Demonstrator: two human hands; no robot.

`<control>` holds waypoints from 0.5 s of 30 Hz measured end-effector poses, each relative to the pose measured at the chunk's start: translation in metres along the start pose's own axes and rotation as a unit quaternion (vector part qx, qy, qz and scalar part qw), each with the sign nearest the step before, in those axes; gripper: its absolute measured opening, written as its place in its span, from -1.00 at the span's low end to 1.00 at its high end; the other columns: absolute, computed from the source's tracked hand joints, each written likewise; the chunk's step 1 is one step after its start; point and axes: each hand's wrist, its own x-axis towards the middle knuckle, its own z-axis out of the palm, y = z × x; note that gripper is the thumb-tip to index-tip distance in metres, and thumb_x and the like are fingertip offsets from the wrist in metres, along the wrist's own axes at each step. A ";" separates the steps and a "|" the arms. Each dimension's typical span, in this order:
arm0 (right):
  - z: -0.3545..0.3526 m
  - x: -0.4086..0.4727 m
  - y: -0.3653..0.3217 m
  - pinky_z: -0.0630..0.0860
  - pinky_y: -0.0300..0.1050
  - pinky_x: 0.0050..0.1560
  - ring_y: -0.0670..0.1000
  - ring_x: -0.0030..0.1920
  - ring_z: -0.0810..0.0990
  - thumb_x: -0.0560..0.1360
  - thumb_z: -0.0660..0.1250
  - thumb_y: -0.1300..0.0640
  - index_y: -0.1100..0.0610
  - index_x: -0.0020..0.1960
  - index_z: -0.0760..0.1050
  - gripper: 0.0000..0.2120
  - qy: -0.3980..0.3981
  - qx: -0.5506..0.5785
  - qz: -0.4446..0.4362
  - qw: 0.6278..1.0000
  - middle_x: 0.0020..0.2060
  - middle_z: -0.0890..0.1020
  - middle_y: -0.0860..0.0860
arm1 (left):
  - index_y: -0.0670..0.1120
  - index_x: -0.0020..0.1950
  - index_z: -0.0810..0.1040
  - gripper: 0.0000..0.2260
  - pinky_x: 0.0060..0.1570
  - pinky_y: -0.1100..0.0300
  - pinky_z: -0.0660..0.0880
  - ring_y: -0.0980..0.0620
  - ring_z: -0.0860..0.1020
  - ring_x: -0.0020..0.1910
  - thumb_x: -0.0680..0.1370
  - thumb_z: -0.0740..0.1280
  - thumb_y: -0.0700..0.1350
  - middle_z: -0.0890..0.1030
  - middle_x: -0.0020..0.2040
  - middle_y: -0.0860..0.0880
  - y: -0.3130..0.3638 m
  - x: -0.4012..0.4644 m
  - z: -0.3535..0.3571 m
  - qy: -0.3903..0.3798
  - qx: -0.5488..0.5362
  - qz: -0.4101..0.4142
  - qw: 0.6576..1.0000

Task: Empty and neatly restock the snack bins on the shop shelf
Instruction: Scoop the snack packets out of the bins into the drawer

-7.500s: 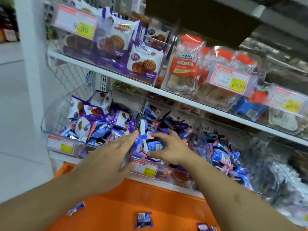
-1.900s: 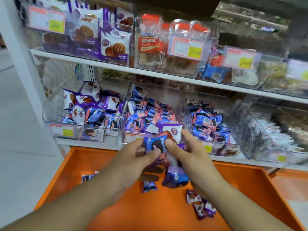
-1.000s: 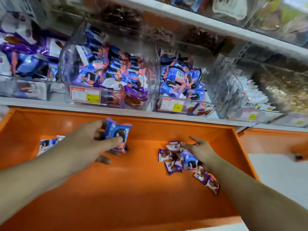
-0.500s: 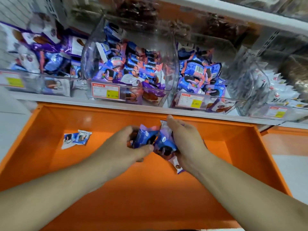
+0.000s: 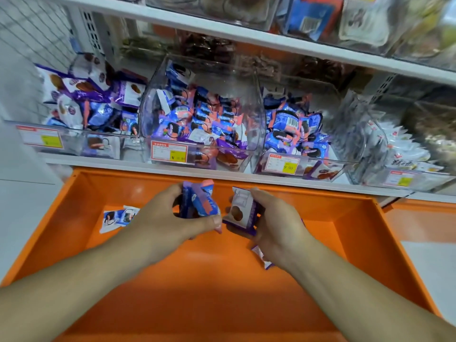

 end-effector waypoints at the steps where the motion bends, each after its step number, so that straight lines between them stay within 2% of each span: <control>1: -0.007 0.006 -0.001 0.67 0.35 0.07 0.35 0.07 0.70 0.69 0.30 0.07 0.28 0.28 0.58 -0.69 0.000 -0.032 0.002 0.999 0.14 0.70 0.28 | 0.29 0.17 0.60 -0.61 -0.22 0.35 0.51 0.05 0.72 -0.18 0.39 0.61 0.11 0.69 -0.01 0.26 -0.002 0.001 -0.003 0.005 0.003 0.000 1.000; 2: -0.014 0.012 -0.001 0.63 0.38 0.16 0.34 0.08 0.70 0.70 0.30 0.07 0.28 0.27 0.58 -0.70 0.001 -0.064 0.007 0.998 0.12 0.71 0.28 | 0.27 0.17 0.61 -0.61 -0.19 0.32 0.51 0.04 0.72 -0.18 0.39 0.62 0.10 0.70 -0.02 0.24 -0.005 0.002 -0.006 0.006 0.006 -0.001 1.000; 4: -0.031 0.024 -0.003 0.60 0.32 0.26 0.26 0.01 0.71 0.69 0.33 0.07 0.27 0.23 0.59 -0.72 0.010 -0.118 0.014 0.993 0.05 0.73 0.27 | 0.30 0.14 0.62 -0.61 -0.15 0.26 0.53 0.04 0.71 -0.18 0.37 0.63 0.12 0.70 -0.02 0.24 -0.012 0.003 -0.008 0.000 0.010 -0.004 1.000; 7: -0.067 0.043 -0.005 0.64 0.18 0.17 0.19 -0.05 0.70 0.68 0.35 0.02 0.18 0.13 0.59 -0.78 0.045 -0.198 0.018 0.979 -0.13 0.70 0.18 | 0.44 0.11 0.57 -0.57 -0.02 0.15 0.55 0.17 0.69 -0.15 0.32 0.64 0.20 0.66 -0.01 0.38 -0.020 0.008 -0.006 -0.012 0.040 0.001 0.999; 8: -0.080 0.048 -0.005 0.64 0.15 0.12 0.20 -0.02 0.71 0.69 0.32 0.00 0.15 0.16 0.58 -0.78 0.066 -0.251 0.017 0.966 -0.12 0.69 0.15 | 0.47 0.11 0.55 -0.54 0.02 0.15 0.54 0.23 0.67 -0.13 0.31 0.64 0.21 0.65 -0.01 0.42 -0.024 0.010 -0.005 -0.014 0.049 0.005 0.999; 10: -0.103 0.057 -0.001 0.57 0.09 0.10 0.19 0.02 0.66 0.70 0.27 -0.03 0.16 0.34 0.51 -0.68 0.097 -0.426 0.023 0.899 -0.05 0.65 0.13 | 0.43 0.13 0.56 -0.54 0.02 0.21 0.53 0.32 0.64 -0.10 0.32 0.64 0.18 0.63 0.00 0.45 -0.032 0.015 -0.003 -0.018 0.060 0.007 0.998; 12: -0.111 0.064 0.007 0.54 0.02 0.00 0.06 -0.13 0.60 0.65 0.30 -0.03 0.16 0.34 0.43 -0.64 0.085 -0.553 0.036 0.828 -0.08 0.61 0.07 | 0.29 0.12 0.59 -0.58 -0.10 0.36 0.51 0.35 0.63 -0.09 0.35 0.65 0.12 0.64 -0.02 0.41 -0.044 0.023 0.000 -0.027 0.081 0.001 0.996; 13: -0.106 0.066 0.011 0.55 -0.01 -0.06 0.04 -0.14 0.59 0.63 0.32 -0.02 0.16 0.29 0.42 -0.66 0.062 -0.581 0.042 0.811 -0.07 0.61 0.05 | 0.25 0.10 0.58 -0.59 -0.17 0.42 0.50 0.34 0.62 -0.10 0.36 0.66 0.09 0.65 -0.04 0.40 -0.052 0.028 0.001 -0.030 0.105 -0.002 0.994; 15: -0.089 0.070 0.018 0.50 -0.09 -0.23 0.01 -0.14 0.61 0.62 0.32 0.00 0.15 0.39 0.40 -0.60 0.017 -0.609 0.026 0.792 0.01 0.63 0.07 | 0.21 0.06 0.54 -0.59 -0.19 0.39 0.51 0.29 0.62 -0.13 0.34 0.66 0.07 0.65 -0.08 0.36 -0.074 0.043 0.002 -0.030 0.175 -0.006 0.984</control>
